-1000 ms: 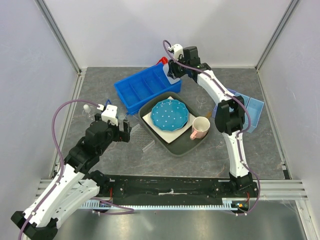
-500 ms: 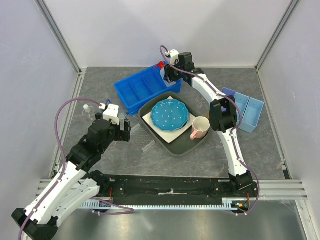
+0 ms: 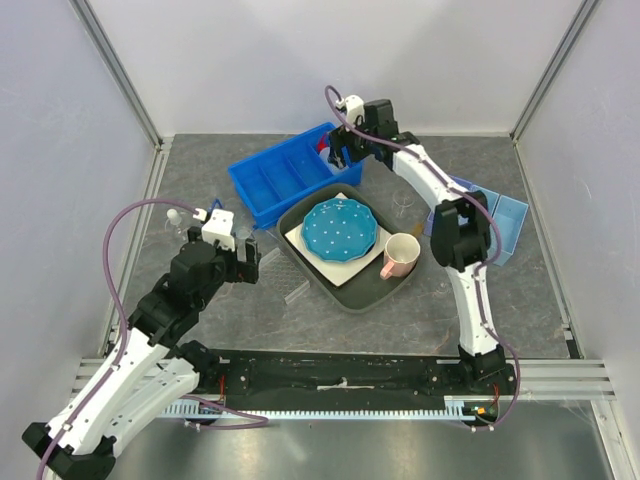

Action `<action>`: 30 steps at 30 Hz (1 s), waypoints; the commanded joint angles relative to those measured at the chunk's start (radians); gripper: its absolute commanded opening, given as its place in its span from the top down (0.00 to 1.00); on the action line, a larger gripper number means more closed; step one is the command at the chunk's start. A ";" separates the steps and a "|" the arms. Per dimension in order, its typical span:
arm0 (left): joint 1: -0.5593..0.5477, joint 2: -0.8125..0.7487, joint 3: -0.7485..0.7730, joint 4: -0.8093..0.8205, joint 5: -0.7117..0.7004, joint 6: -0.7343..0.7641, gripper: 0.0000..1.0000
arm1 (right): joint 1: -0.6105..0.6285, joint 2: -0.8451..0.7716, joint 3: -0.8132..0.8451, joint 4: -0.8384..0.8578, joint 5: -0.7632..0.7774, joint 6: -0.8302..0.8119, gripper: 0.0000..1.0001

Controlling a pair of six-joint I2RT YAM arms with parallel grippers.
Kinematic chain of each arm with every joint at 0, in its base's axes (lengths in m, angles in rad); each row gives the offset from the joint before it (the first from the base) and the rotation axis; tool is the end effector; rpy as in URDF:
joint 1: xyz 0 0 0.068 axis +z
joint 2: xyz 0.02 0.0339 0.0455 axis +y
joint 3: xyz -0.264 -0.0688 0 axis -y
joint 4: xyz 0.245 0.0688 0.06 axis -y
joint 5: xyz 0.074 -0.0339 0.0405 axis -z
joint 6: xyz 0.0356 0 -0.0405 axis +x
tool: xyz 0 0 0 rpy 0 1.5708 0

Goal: Organize the chemistry lab equipment

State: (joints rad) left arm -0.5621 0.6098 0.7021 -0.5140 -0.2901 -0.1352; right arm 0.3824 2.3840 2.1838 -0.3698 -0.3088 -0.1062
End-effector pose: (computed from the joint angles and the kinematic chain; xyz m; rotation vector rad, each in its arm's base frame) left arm 0.1244 -0.0663 0.3028 0.2351 1.9635 -0.1651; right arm 0.5106 0.2170 0.2468 -0.6952 2.0349 0.4916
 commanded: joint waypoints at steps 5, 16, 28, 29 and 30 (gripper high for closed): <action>0.005 -0.054 0.002 0.040 -0.023 -0.010 0.00 | 0.003 -0.571 -0.312 0.009 -0.200 -0.082 0.10; 0.007 -0.039 0.022 0.000 0.061 -0.154 0.00 | 0.000 -1.150 -0.946 0.008 -0.358 -0.299 0.02; 0.007 -0.042 0.005 -0.057 0.216 -0.336 0.00 | -0.220 -1.312 -1.196 0.117 -0.469 -0.234 0.02; 0.007 -0.041 0.007 -0.058 0.236 -0.343 0.00 | -0.237 -1.312 -1.208 0.118 -0.461 -0.233 0.02; 0.007 -0.038 0.010 -0.058 0.244 -0.352 0.00 | -0.246 -1.312 -1.214 0.120 -0.457 -0.233 0.02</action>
State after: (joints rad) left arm -0.5602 0.5720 0.7017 -0.5686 -0.1188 -0.3973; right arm 0.1707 1.1000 0.9958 -0.3336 -0.7338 -0.3473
